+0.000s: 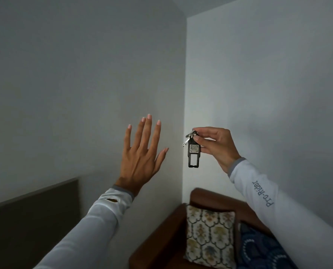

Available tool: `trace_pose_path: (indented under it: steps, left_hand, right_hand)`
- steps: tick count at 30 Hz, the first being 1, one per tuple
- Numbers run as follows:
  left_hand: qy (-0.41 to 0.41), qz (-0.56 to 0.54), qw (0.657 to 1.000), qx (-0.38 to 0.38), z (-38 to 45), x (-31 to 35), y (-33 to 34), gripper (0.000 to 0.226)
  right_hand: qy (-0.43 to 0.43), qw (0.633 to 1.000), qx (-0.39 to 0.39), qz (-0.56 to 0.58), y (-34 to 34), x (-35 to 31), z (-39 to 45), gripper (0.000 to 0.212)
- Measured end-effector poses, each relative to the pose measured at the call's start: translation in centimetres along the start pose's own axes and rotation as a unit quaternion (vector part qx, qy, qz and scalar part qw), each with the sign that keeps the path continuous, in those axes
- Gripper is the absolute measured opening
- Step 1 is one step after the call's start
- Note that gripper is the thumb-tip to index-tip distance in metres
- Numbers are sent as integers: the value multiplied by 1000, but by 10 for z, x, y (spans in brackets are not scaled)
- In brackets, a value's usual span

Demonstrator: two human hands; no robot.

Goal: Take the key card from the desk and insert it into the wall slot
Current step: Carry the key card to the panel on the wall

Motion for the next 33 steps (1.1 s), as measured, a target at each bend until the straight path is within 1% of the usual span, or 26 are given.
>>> trace_pose_path:
  steps: [3,7,13,19,28,31,33]
  left_hand:
    - [10,-27,999,17,36,67,2,71]
    - [26,-70,996,40,81,165,-2,70]
    - [59,-142,987,56,145,299,-6,71]
    - [100,-203,971,75,204,425,-12,72]
    - [128,-275,946,115,275,603,5,72]
    - [127,-282,942,127,296,659,25,72]
    - [121,-286,944,112,312,688,41,73]
  right_hand:
    - [-6,999,38,-35,-78,-7,-10,22]
    - [-14,993,85,-78,-188,-16,-30,21]
    - [-2,983,155,-94,-332,-25,-67,16]
    - [18,961,249,-116,-460,-27,-105,23]
    - [28,929,327,-174,-626,-11,-128,28]
    - [24,920,334,-203,-683,2,-117,25]
    - [29,919,328,-218,-717,12,-106,24]
Point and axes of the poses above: each hand's wrist, its own z-axis towards the middle knuckle, its own y-axis out of the palm, x = y × z, the point moved 6 cm from there along z, towards the middle knuckle, and after that the axes turned 10 degrees about y, right-handed, at the moved point
